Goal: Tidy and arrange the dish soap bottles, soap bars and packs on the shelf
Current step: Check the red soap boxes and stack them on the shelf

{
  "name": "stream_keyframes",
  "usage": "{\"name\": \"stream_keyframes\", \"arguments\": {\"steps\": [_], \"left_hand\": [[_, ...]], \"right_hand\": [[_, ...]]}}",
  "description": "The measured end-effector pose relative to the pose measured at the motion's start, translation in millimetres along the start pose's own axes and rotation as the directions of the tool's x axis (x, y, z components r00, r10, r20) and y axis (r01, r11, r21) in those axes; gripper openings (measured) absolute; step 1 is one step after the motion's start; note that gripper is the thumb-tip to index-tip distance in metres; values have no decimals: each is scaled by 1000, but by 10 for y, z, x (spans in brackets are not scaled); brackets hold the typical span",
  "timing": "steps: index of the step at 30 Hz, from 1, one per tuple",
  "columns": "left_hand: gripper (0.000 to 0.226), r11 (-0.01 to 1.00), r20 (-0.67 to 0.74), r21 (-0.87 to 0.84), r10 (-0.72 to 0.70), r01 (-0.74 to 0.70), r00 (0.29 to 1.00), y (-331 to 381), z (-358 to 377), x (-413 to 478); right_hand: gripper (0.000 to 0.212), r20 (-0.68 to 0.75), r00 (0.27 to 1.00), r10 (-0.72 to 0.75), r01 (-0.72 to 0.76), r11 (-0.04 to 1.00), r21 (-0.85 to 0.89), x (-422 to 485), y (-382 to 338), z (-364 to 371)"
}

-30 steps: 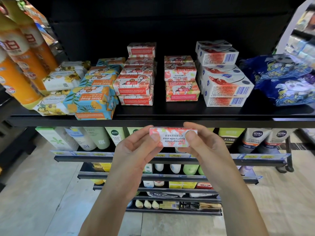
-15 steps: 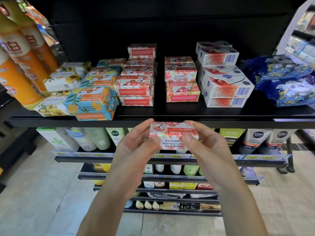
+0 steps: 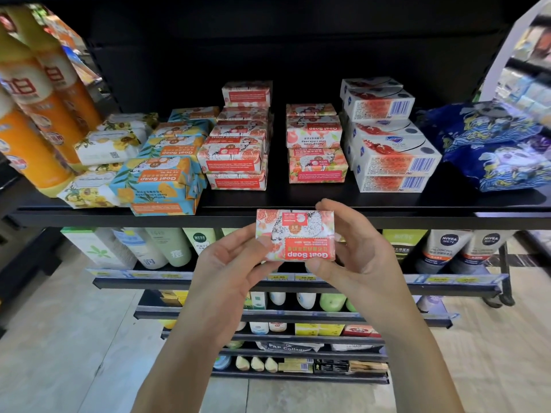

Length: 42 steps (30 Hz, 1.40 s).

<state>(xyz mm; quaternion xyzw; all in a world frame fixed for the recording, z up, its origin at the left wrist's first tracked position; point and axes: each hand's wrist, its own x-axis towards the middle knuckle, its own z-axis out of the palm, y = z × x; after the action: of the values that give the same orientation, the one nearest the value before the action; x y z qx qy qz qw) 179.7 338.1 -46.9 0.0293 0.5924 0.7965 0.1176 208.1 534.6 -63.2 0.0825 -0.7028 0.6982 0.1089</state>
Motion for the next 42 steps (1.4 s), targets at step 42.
{"name": "stream_keyframes", "arguments": {"steps": [42], "left_hand": [[55, 129, 311, 890, 529, -437, 790, -102, -333, 870]], "right_hand": [[67, 173, 982, -77, 185, 192, -964, 1667, -753, -66]]}}
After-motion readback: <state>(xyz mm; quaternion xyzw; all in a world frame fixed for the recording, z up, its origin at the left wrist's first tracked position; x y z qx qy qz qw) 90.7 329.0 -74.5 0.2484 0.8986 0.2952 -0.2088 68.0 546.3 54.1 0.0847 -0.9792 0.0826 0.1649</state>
